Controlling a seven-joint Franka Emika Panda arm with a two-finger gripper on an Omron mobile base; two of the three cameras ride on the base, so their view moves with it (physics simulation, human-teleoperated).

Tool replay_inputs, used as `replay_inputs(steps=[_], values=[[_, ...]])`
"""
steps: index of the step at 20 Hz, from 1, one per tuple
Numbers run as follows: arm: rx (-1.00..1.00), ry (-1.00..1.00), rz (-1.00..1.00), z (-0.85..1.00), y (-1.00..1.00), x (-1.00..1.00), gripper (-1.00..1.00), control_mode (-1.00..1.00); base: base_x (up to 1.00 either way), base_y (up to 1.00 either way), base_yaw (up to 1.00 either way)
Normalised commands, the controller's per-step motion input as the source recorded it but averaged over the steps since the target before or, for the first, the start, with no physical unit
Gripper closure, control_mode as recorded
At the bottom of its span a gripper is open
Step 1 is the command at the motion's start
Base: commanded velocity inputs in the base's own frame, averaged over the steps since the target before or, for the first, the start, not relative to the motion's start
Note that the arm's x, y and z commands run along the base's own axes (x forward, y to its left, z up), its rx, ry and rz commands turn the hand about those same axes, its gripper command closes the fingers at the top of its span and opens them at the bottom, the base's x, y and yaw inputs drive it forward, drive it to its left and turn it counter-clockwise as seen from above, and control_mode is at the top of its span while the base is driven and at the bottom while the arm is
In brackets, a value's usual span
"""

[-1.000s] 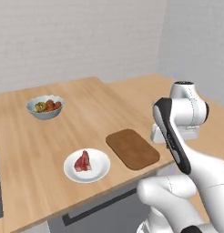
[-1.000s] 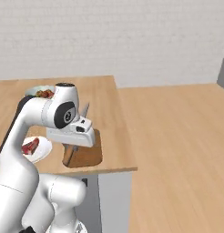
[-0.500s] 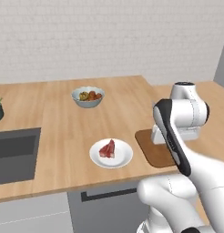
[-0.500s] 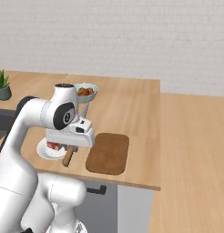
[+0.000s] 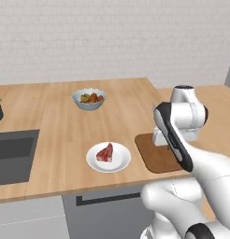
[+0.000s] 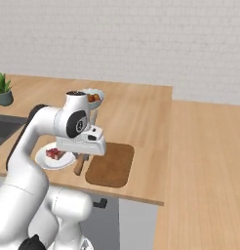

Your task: Pick up the knife from the drawer and place it on the cutting board. Then place the meat from the plate to the cutting board.

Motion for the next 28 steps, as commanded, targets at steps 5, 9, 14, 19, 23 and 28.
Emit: replay_inputs(steps=[5,9,14,19,23,28], values=[[0.00,0.03,0.00,-0.56,-0.27,0.75,1.00,-1.00,0.00,0.00,0.00],[0.00,0.00,0.00,-0.57,-0.41,0.69,1.00,-1.00,0.00,0.00,0.00],[0.00,0.01,0.01,-0.41,-0.37,0.51,1.00,-1.00,0.00,0.00,0.00],[0.00,0.05,0.05,-0.34,-0.34,0.30,1.00,-1.00,0.00,0.00,0.00],[0.00,0.05,0.02,-0.34,-0.01,0.16,1.00,-1.00,0.00,0.00,0.00],[0.00,0.01,0.00,-0.39,-0.03,0.15,1.00,-1.00,0.00,0.00,0.00]])
